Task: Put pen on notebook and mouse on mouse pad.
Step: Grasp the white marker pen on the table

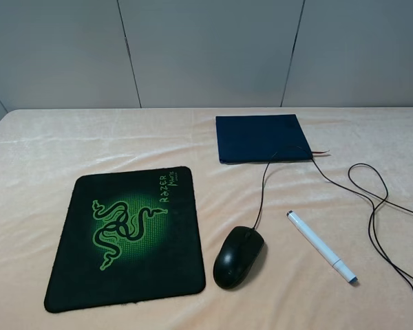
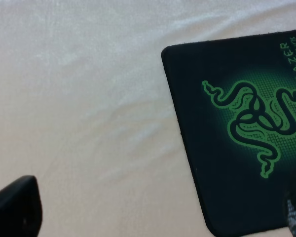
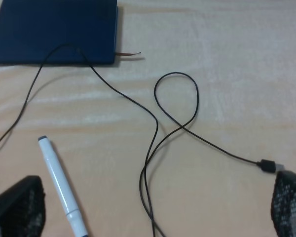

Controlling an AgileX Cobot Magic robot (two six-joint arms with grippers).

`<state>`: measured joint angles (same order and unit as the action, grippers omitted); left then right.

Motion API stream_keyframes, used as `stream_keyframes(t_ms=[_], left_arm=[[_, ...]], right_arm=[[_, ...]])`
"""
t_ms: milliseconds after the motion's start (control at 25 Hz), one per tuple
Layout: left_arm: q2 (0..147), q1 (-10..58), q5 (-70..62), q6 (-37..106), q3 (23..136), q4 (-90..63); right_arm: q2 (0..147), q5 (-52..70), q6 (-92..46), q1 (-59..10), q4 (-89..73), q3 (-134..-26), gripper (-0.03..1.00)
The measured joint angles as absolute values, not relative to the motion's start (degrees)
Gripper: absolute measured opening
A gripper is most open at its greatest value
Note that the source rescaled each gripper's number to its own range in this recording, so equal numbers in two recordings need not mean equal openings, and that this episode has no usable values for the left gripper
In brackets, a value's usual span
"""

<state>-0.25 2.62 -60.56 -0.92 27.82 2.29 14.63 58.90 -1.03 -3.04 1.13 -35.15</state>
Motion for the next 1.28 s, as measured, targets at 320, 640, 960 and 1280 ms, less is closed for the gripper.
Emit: stream_keyframes(t_ms=[320,640,960,1280], left_arm=[[-0.25,2.62,-60.56,-0.92,27.82,2.29],[-0.25,2.62,-60.56,-0.92,27.82,2.29],[-0.25,2.62,-60.56,-0.92,27.82,2.29],[-0.25,2.62,-60.56,-0.92,27.82,2.29]], right_arm=[[30.4,58.96,-9.96,-7.71,0.49,-43.23,1.0],[44.77,58.9,-6.28,-21.28,4.66,-44.68,1.0],[58.82,56.36,-5.89,-24.56,3.87,-44.68,1.0],[69.27,49.91,-6.14,-24.56,0.88,-44.68,1.0]])
